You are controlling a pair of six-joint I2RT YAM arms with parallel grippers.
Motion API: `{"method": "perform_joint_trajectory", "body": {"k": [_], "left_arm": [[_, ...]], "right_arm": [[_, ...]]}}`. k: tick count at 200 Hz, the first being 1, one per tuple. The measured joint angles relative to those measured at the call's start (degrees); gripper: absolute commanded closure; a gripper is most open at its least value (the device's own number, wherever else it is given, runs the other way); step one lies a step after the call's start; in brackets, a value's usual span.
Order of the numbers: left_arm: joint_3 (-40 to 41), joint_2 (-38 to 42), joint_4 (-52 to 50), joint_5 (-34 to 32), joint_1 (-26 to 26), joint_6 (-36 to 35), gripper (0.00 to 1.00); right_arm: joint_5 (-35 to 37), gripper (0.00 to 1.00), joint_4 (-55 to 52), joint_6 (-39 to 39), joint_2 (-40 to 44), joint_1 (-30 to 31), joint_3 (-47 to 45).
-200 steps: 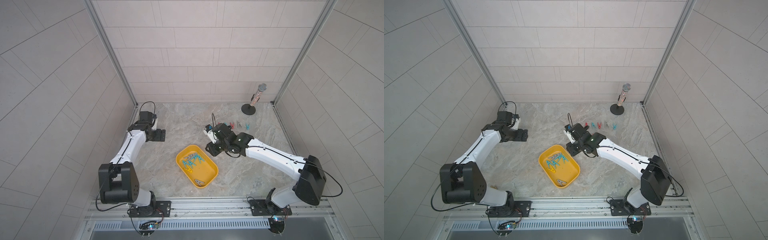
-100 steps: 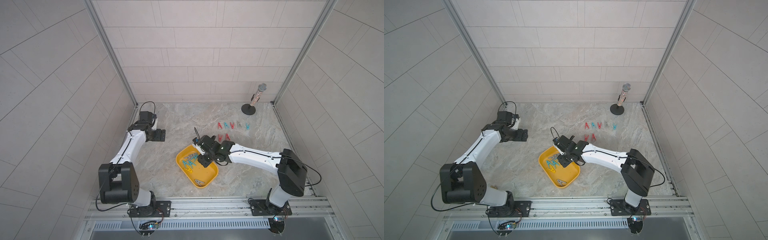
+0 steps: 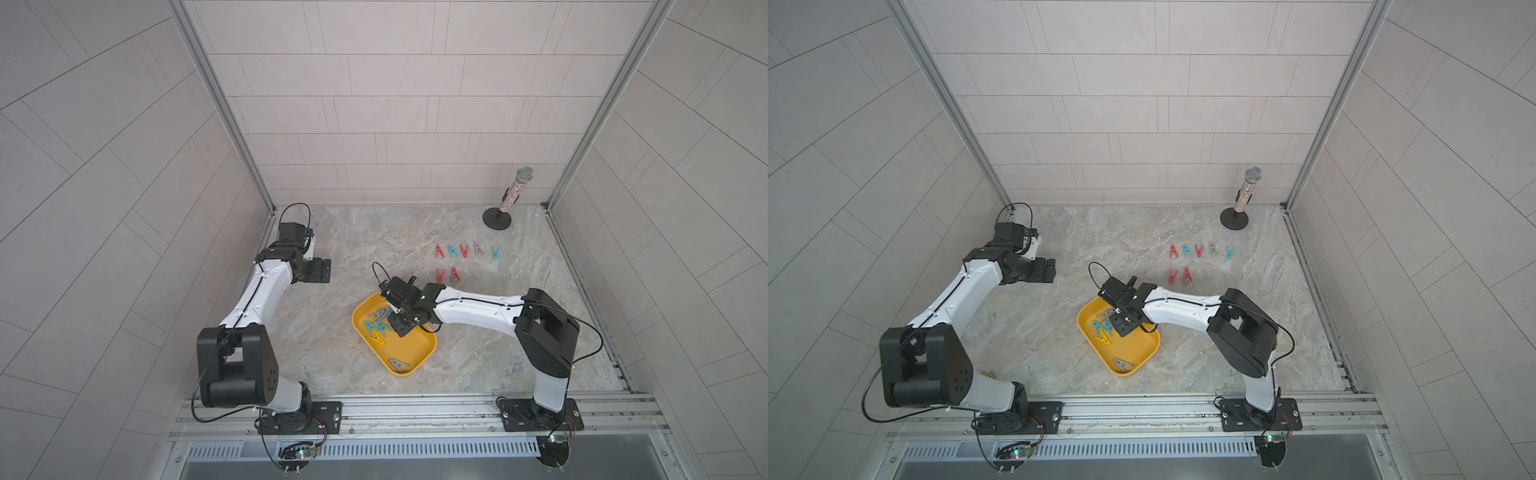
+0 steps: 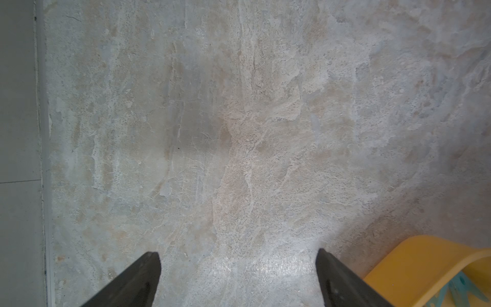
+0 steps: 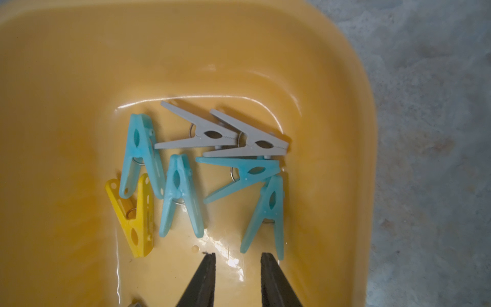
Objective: Take the clothespins out of the storage box
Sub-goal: Pick up the clothespin from the storage box.
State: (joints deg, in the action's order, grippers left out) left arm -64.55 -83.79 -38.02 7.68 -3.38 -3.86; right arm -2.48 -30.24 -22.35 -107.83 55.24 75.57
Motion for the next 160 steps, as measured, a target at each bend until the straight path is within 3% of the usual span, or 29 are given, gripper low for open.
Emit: {"method": "perform_joint_trajectory", "body": {"k": [160], "left_arm": [[0.0,0.0,0.0,0.02,0.0,0.0,0.01]], "right_arm": [[3.17,0.76,-3.08,-1.7,-6.84,0.0,4.81]]}}
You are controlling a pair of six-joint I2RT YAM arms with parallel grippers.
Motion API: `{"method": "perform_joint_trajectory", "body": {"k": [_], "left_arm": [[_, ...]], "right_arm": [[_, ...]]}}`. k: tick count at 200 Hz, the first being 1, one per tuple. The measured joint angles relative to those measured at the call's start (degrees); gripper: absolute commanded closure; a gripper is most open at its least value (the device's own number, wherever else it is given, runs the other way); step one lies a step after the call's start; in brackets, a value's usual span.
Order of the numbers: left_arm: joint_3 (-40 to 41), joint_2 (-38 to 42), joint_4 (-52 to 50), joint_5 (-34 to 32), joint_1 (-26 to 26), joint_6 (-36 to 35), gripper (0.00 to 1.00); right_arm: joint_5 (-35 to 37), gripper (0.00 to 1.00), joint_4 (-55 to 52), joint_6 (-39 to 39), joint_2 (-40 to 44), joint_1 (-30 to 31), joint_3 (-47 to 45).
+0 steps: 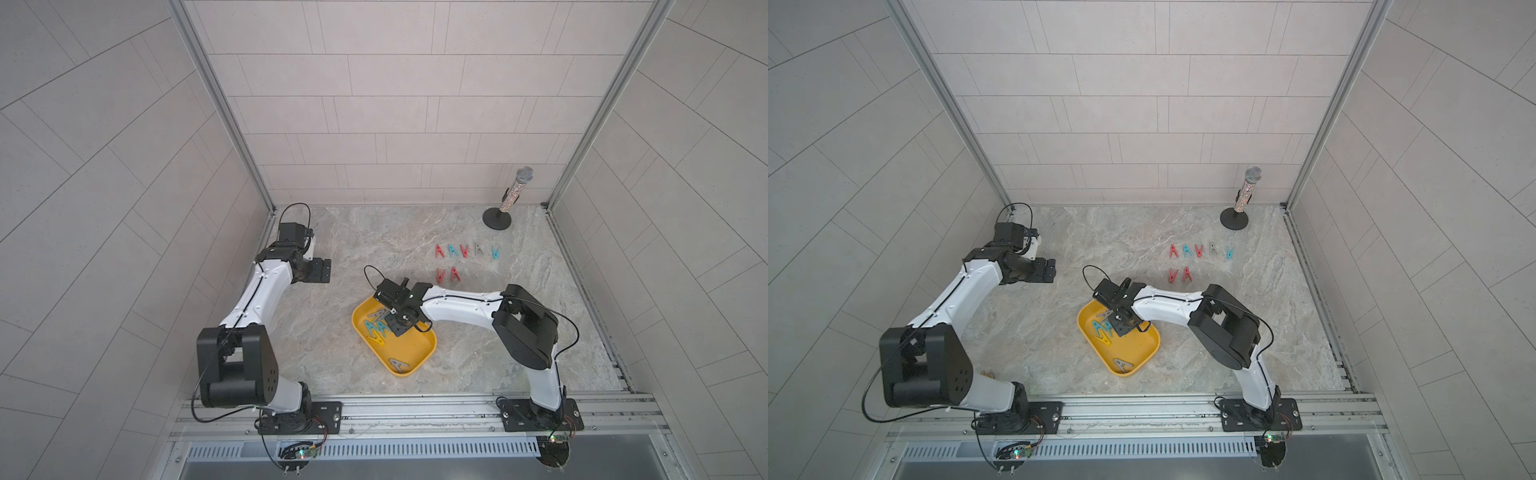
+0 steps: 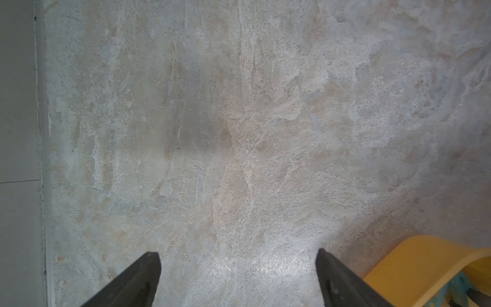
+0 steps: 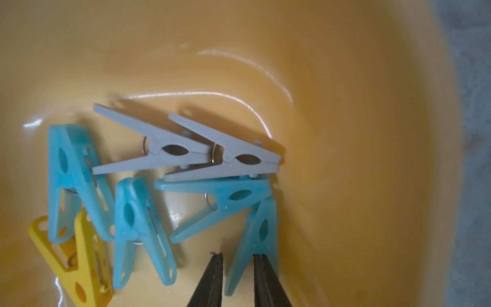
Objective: Take the clothespins out of the storage box
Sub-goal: Pick up the clothespin from the storage box.
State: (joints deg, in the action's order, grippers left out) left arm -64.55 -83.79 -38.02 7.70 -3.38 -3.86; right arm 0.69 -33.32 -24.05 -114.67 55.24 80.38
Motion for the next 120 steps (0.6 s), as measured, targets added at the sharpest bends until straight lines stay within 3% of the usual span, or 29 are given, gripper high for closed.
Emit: {"method": "perform_joint_trajectory", "body": {"k": [72,120], "left_arm": [[0.0,0.0,0.0,-0.02,0.0,0.0,0.01],[0.0,0.0,0.0,0.0,0.0,0.0,0.01]], "right_arm": [[0.46,0.82,-0.33,0.0,-0.85,0.0,1.05],[0.48,0.76,-0.35,-0.2,-0.83,0.0,0.9]]}}
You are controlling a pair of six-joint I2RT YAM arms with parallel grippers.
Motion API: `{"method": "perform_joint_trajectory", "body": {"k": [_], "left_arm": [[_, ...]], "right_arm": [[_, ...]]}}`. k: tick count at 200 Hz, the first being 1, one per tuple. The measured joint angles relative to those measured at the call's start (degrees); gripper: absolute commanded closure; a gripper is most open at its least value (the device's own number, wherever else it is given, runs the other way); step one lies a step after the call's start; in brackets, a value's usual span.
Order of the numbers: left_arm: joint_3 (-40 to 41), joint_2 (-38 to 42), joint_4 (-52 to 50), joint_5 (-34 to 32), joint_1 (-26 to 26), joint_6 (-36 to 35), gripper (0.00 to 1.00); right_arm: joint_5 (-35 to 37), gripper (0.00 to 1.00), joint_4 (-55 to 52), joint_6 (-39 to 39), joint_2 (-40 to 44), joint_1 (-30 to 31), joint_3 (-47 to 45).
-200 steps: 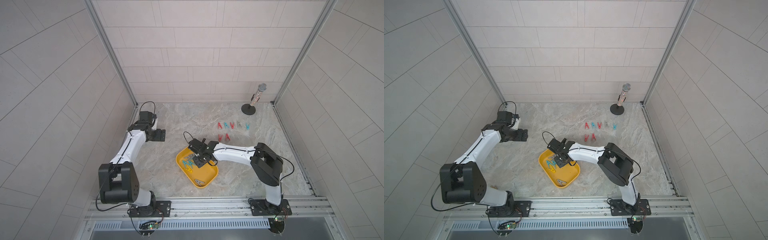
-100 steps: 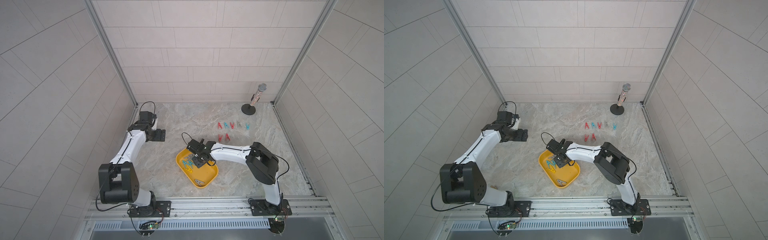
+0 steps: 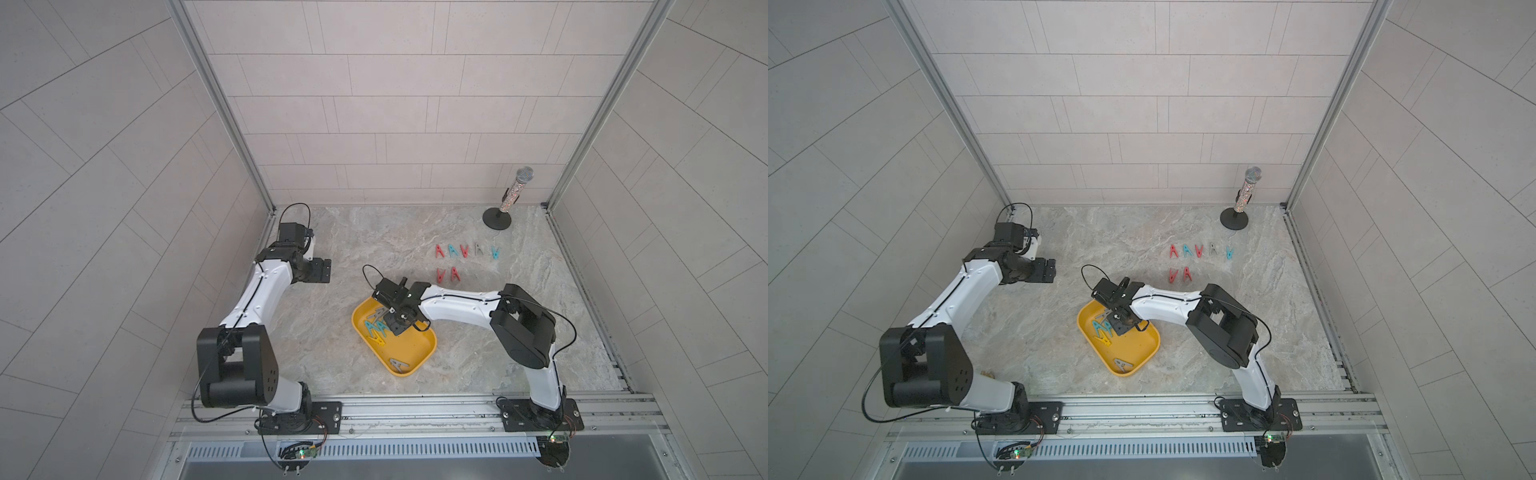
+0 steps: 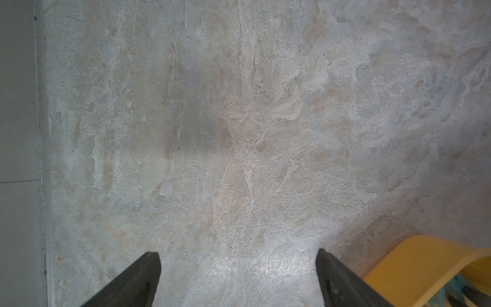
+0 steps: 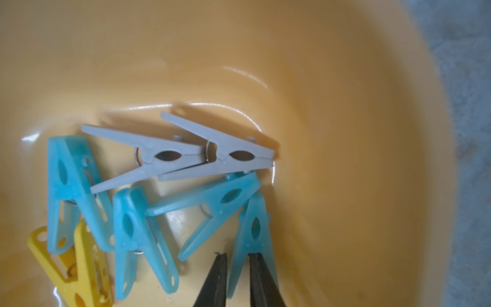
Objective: Take the clothespins out of the storage box
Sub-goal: Pick up the clothespin from the storage box.
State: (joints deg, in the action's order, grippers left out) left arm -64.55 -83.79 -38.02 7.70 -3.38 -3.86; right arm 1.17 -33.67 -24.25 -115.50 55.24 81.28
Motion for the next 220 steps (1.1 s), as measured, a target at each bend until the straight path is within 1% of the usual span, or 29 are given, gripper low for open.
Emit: {"method": "perform_joint_trajectory", "body": {"k": [25,54,105,129,174,220], "left_arm": [[0.0,0.0,0.0,0.0,0.0,0.0,0.01],[0.0,0.0,0.0,0.0,0.0,0.0,0.01],[0.0,0.0,0.0,-0.02,-0.02,0.0,0.01],[0.0,0.0,0.0,0.0,-0.02,0.0,0.01],[0.0,0.0,0.0,0.0,-0.02,0.0,0.01],[0.0,0.0,0.0,0.0,-0.02,0.0,0.01]], "right_arm": [[0.0,0.74,-0.07,-0.02,0.0,0.0,-0.44],[0.02,0.75,0.0,-0.07,0.0,0.0,-0.46],[0.02,0.86,0.02,-0.24,0.0,0.0,-0.55],[0.02,0.87,0.13,-0.46,0.5,0.0,-1.16],[-0.04,0.93,-0.48,-1.14,2.71,0.24,-3.15],[-0.48,0.97,-0.42,-1.27,7.72,0.63,-5.33]]}}
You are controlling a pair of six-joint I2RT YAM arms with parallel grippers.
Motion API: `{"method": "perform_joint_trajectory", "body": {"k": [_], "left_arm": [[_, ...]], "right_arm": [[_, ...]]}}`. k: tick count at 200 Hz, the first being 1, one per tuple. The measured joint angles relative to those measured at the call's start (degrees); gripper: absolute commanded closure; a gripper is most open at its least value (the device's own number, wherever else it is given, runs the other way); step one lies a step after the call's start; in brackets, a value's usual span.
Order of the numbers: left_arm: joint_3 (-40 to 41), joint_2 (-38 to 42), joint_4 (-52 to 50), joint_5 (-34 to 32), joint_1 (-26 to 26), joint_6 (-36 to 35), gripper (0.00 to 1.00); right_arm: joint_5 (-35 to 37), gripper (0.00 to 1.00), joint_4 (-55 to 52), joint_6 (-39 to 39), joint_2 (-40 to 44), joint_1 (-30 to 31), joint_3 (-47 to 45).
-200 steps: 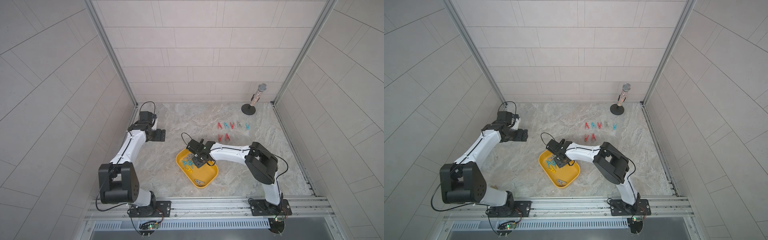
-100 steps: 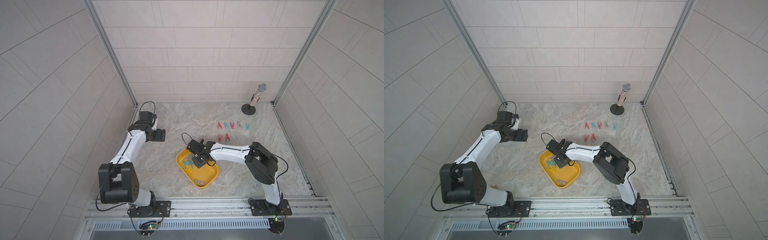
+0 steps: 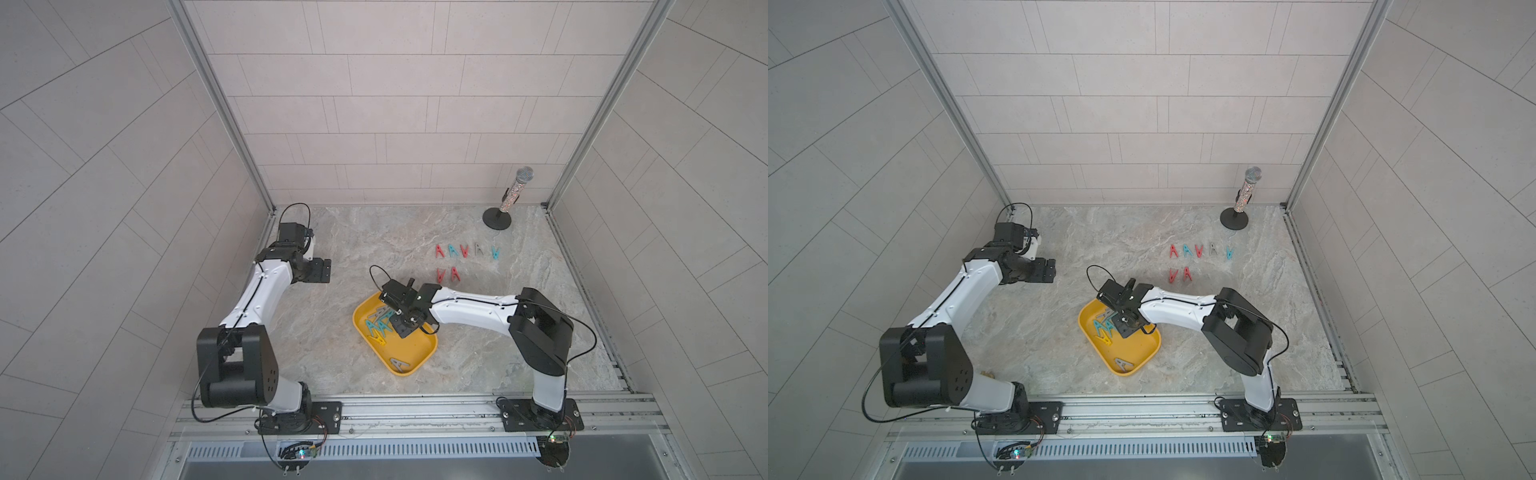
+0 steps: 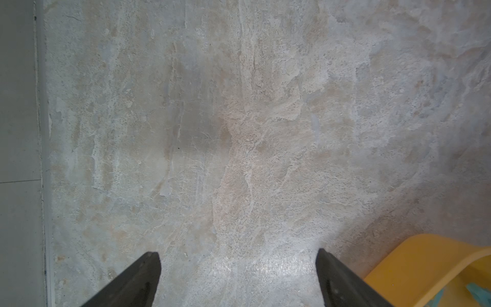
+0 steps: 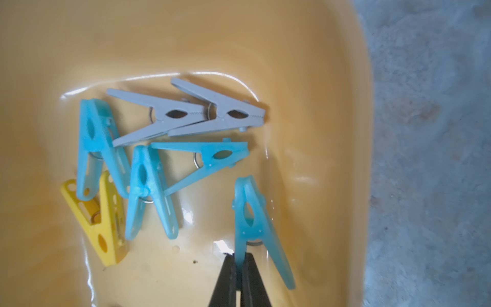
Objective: Take the clothespins out of the storage box
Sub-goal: Pick up the clothespin from the storage box.
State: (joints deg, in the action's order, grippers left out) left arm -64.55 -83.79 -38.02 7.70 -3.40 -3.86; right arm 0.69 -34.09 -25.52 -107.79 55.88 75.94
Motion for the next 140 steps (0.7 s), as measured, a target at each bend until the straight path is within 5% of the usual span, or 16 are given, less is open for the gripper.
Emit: {"method": "perform_joint_trajectory", "body": {"k": [140], "left_arm": [[0.0,0.0,0.02,0.0,-0.02,-0.02,0.01]], "right_arm": [[1.86,1.0,3.63,0.44,12.92,-1.81,-4.42]]}}
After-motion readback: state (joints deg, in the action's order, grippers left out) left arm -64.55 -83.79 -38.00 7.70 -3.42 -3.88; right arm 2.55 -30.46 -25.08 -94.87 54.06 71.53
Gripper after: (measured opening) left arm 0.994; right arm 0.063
